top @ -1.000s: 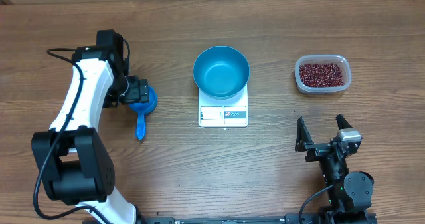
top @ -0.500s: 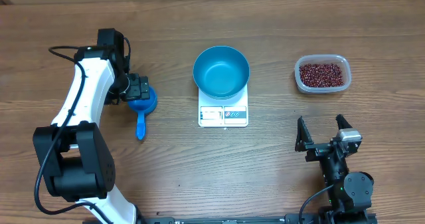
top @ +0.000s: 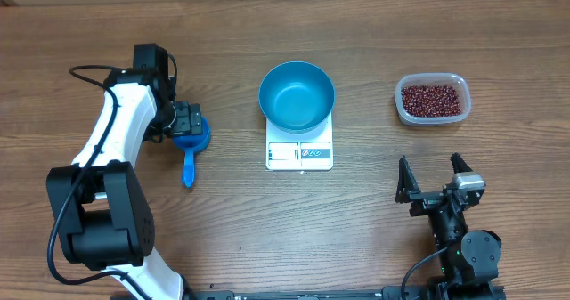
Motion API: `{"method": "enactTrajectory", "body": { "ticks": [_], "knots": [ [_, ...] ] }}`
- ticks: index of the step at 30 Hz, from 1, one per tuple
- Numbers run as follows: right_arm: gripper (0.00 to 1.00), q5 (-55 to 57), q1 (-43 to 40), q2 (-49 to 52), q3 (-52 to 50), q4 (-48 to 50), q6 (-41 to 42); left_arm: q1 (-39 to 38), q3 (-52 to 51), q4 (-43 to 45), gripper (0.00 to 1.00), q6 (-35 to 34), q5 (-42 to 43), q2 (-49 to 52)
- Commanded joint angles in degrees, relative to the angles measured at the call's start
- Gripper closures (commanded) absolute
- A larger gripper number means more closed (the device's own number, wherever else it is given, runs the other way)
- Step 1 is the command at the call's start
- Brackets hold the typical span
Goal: Scoop item into bowl and weigh 150g on scale
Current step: 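Move the left gripper down over the blue scoop's cup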
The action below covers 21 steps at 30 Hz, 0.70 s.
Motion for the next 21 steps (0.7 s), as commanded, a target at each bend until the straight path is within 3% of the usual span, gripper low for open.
{"method": "enactTrajectory", "body": {
  "ticks": [1, 13, 14, 18, 21],
  "knots": [
    [0.00, -0.17, -0.20, -0.50, -0.57, 0.31, -0.50, 0.24, -2.16, 0.92, 0.01, 0.94, -0.52, 0.79],
    [0.00, -0.17, -0.20, -0.50, -0.57, 0.31, -0.48, 0.24, -5.73, 5.51, 0.00, 0.92, -0.50, 0.83],
    [0.00, -0.15, -0.20, -0.50, -0.57, 0.31, -0.50, 0.24, -5.73, 5.70, 0.04, 0.92, -0.52, 0.83],
    [0.00, -0.17, -0.20, -0.50, -0.57, 0.31, -0.50, 0.24, -5.73, 6.32, 0.36, 0.92, -0.50, 0.83],
    [0.00, -0.17, -0.20, -0.50, -0.57, 0.31, -0.48, 0.24, -5.73, 6.71, 0.44, 0.92, -0.46, 0.83]
  ]
}}
